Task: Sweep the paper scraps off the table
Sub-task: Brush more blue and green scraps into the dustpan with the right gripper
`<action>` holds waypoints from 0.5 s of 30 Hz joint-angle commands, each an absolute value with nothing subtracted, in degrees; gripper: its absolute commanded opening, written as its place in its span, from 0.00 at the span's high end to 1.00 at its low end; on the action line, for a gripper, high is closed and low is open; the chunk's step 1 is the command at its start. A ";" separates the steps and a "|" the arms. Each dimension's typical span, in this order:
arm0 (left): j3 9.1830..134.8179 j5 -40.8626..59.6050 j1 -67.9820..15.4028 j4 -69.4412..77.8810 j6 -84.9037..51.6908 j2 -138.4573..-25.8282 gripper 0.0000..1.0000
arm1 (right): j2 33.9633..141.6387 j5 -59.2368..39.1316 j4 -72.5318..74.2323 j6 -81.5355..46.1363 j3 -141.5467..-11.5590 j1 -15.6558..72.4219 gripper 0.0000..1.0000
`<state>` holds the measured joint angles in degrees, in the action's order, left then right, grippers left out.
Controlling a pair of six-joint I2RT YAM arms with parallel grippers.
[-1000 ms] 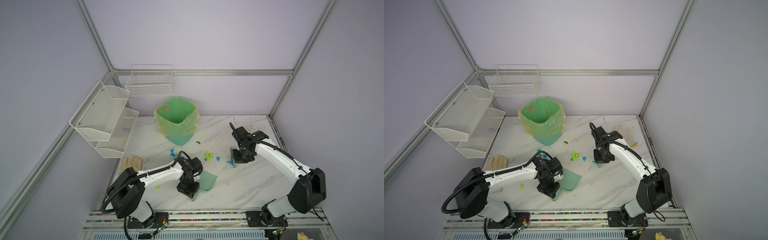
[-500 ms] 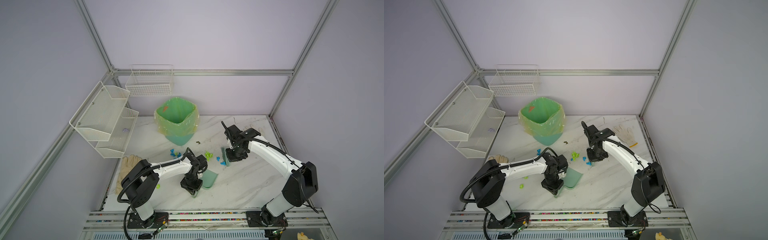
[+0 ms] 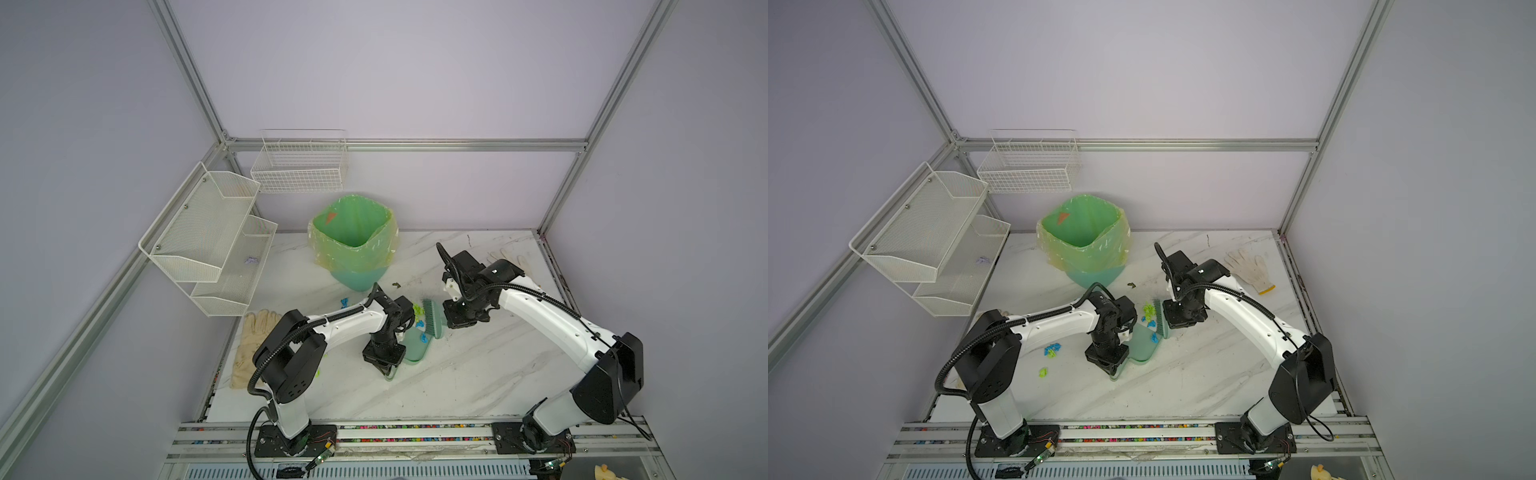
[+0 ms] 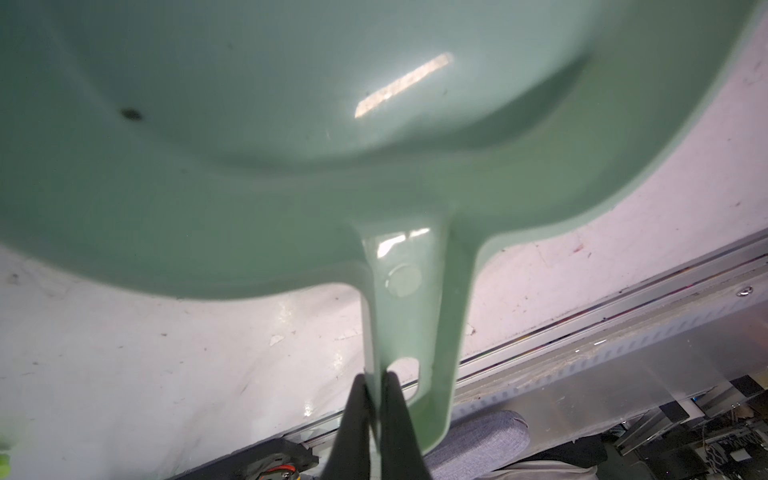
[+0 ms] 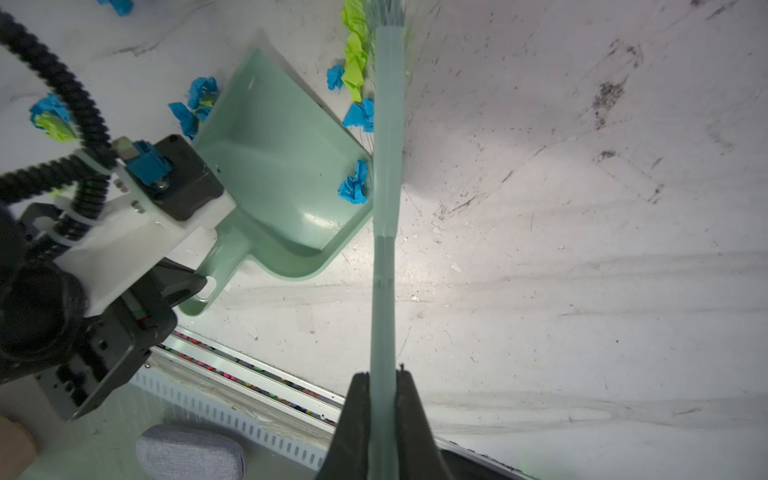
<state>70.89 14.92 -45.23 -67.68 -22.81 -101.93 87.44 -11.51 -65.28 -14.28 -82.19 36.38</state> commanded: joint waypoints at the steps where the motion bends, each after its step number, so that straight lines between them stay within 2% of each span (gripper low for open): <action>1: 75.50 14.69 -44.25 -69.73 -21.06 -101.55 1.00 | 84.90 -10.31 -66.40 -15.71 -85.67 36.63 1.00; 7: 76.83 15.18 -43.61 -70.66 -20.09 -102.41 1.00 | 87.58 -2.61 -63.66 -14.50 -88.92 36.65 1.00; 15: 76.95 19.26 -42.11 -70.05 -19.12 -102.32 1.00 | 93.45 1.65 -55.15 -14.29 -90.86 36.65 1.00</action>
